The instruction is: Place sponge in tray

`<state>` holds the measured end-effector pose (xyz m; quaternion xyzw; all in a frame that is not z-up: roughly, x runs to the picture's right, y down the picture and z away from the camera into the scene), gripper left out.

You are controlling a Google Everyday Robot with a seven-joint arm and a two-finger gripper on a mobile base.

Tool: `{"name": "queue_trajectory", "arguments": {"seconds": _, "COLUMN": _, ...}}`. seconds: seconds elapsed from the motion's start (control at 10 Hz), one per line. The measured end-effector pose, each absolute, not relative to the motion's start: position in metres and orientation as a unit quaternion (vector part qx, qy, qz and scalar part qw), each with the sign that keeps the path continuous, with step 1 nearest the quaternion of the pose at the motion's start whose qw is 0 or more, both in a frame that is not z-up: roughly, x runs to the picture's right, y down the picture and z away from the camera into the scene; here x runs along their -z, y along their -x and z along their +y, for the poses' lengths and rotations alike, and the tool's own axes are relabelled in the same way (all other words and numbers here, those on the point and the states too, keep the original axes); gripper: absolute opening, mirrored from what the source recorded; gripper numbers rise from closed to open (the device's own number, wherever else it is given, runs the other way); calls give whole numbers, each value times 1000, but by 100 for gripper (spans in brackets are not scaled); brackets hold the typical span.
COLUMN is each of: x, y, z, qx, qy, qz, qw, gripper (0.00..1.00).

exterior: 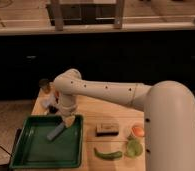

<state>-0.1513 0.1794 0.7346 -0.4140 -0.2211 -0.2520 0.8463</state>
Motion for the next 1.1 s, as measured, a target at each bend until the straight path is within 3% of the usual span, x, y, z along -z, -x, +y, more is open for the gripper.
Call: {"name": "queue_trajectory", "arguments": {"seconds": 1.1, "x": -738, "y": 155, "z": 185, "qx": 265, "qy": 414, "qz": -235, "qw": 838, "gripper": 6}}
